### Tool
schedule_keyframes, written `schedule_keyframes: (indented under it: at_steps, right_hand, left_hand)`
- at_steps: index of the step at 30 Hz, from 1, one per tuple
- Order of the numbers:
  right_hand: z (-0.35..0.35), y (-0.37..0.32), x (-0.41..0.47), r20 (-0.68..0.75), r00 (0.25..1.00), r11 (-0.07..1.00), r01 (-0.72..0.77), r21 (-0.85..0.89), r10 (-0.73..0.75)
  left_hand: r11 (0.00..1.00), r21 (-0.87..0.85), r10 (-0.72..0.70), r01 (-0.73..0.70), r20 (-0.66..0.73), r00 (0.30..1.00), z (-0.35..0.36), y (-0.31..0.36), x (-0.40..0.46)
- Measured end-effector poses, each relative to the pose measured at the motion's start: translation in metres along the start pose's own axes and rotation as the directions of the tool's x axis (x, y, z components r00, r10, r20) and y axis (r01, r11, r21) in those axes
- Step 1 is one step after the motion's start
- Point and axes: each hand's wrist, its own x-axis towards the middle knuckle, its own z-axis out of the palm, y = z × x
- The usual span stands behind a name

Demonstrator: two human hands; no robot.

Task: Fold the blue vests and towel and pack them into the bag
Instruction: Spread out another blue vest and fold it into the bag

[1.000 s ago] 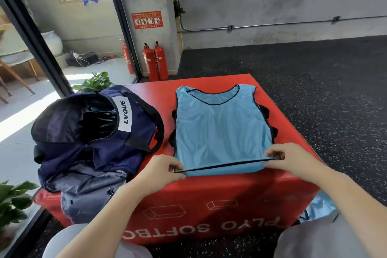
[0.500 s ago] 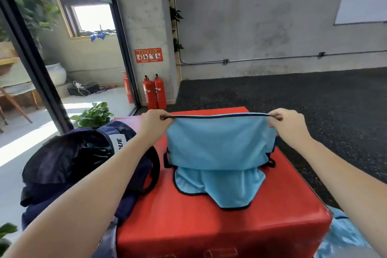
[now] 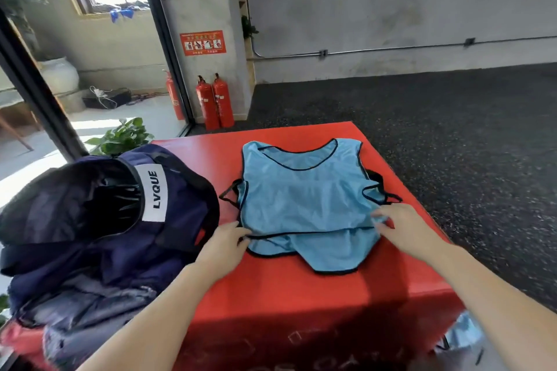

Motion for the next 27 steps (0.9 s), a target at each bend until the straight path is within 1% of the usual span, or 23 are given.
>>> schedule_keyframes:
  at_steps: [2,3,4,5,6,8,9,11,13,15,18,20,24,27]
  right_hand:
    - [-0.008,-0.022,-0.008,-0.064,0.998,1.0,0.027,-0.007,-0.027]
    - [-0.01,-0.037,-0.014,-0.062,0.996,0.998,0.07,-0.005,-0.07]
    - [-0.013,-0.052,-0.021,-0.02,0.993,0.993,0.12,0.02,-0.12]
    - [-0.016,-0.067,-0.028,0.061,0.986,0.986,0.152,0.062,-0.156]
    - [-0.018,-0.082,-0.035,0.153,0.969,0.978,0.178,0.106,-0.193]
    - [-0.016,-0.104,-0.044,0.308,0.92,0.967,0.201,0.155,-0.241]
    - [-0.012,-0.112,-0.047,0.357,0.897,0.963,0.219,0.156,-0.261]
    - [-0.001,-0.121,-0.047,0.399,0.866,0.953,0.269,0.137,-0.301]
    - [0.007,-0.126,-0.046,0.397,0.859,0.946,0.296,0.129,-0.323]
    - [0.013,-0.125,-0.044,0.383,0.87,0.951,0.276,0.14,-0.309]
    - [0.018,-0.121,-0.04,0.359,0.905,0.967,0.17,0.19,-0.229]
    - [0.016,-0.119,-0.039,0.339,0.926,0.971,0.092,0.22,-0.164]
    - [0.008,-0.113,-0.035,0.265,0.96,0.95,0.001,0.312,-0.089]
    - [-0.001,-0.11,-0.034,0.216,0.974,0.935,-0.01,0.355,-0.072]
  left_hand:
    - [0.999,0.028,-0.015,0.015,-0.013,1.0,0.004,0.005,-0.001]
    - [0.999,0.045,-0.004,0.005,-0.021,1.0,0.003,0.012,-0.002]
    - [0.999,0.048,0.021,-0.02,-0.021,1.0,0.0,0.022,-0.003]
    - [0.998,0.033,0.056,-0.055,-0.018,0.998,0.0,0.029,-0.003]
    - [0.996,0.012,0.088,-0.088,-0.002,0.996,0.001,0.036,-0.004]
    - [0.992,-0.001,0.125,-0.125,0.073,0.989,0.004,0.044,-0.008]
    - [0.991,0.014,0.13,-0.132,0.114,0.985,0.007,0.044,-0.008]
    - [0.989,0.017,0.142,-0.146,0.15,0.978,0.009,0.043,-0.008]
    - [0.989,-0.006,0.147,-0.147,0.134,0.98,0.009,0.041,-0.008]
    - [0.991,-0.023,0.137,-0.135,0.109,0.985,0.009,0.041,-0.008]
    - [0.992,-0.038,0.124,-0.121,0.079,0.989,0.013,0.044,-0.009]
    - [0.99,0.01,0.136,-0.137,0.071,0.988,0.017,0.045,-0.01]
    - [0.962,0.17,0.199,-0.214,0.1,0.975,0.023,0.041,-0.012]
    - [0.97,0.132,0.192,-0.202,0.089,0.977,0.02,0.039,-0.014]
